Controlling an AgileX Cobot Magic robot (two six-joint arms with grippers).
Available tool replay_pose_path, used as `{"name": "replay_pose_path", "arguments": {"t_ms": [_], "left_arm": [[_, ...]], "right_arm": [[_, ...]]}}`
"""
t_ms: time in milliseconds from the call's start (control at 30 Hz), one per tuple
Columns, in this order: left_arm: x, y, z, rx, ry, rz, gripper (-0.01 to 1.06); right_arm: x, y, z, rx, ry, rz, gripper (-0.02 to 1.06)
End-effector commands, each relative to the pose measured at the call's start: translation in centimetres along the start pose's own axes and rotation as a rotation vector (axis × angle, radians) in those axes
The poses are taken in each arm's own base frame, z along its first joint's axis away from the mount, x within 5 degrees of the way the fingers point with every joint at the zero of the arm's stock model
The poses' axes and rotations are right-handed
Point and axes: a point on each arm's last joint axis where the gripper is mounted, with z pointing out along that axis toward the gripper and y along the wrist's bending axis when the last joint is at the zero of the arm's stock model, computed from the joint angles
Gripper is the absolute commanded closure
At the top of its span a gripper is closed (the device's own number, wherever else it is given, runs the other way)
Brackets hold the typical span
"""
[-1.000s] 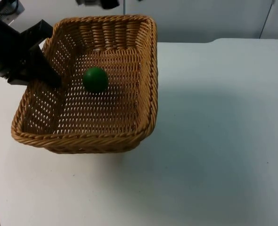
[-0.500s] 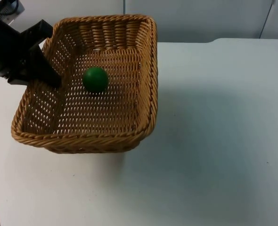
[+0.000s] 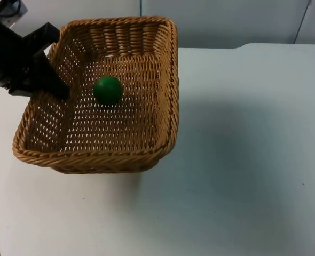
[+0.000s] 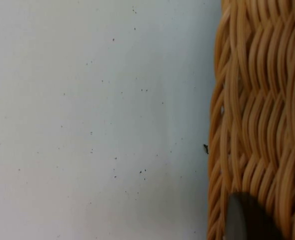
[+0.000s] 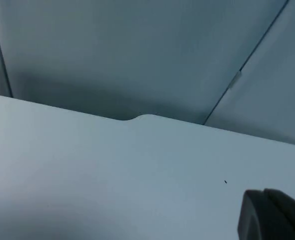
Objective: Pick up the basket with the left hand and place the ball into the basket with the right hand.
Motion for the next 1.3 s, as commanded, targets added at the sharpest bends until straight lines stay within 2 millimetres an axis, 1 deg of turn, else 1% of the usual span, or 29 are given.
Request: {"name": "replay_pose_path", "arguments": {"t_ms": [0,233,367,433,533,633,733,900,1100,1267], "left_arm": [[-0.1,-0.7,-0.4,0.033,-0.017,-0.011,1.05],[-0.2,-0.8,-0.3,0.040,-0.035,-0.024,1.05],[-0.5,-0.5,0.1,0.042,-0.055,-0.053,1.05],[-0.6,0.0,0.6,0.027,-0.071,-0.068,1.05],[-0.5,0.5,1.8,0.002,-0.064,-0.067,1.05],[-0.4,0.7,2.7,-0.013,-0.055,-0.053,1.05],[-0.3,1.5,3.6,-0.040,-0.056,-0.057,1.05],[-0.2,2.3,4.1,-0.087,0.004,0.028,1.05],[-0.1,2.4,4.3,-0.090,0.037,0.037,1.05],[0.1,2.5,4.3,-0.097,0.056,0.033,1.05]], "right_arm": [[0.1,-0.2,-0.1,0.001,0.010,-0.002,1.05],[0.1,-0.2,-0.1,0.001,0.008,-0.002,1.05],[0.0,-0.1,-0.1,-0.003,-0.005,-0.002,1.05],[0.0,0.0,-0.1,-0.012,-0.006,0.006,1.05],[0.0,0.0,-0.1,-0.021,-0.008,0.015,1.05],[0.0,0.2,0.1,-0.023,-0.003,0.014,1.05],[0.2,0.4,0.7,-0.027,0.015,0.015,1.05],[0.5,0.8,1.4,-0.042,0.037,0.022,1.05],[0.8,1.2,2.0,-0.060,0.061,0.039,1.05],[0.8,1.4,2.0,-0.075,0.066,0.049,1.05]]}}
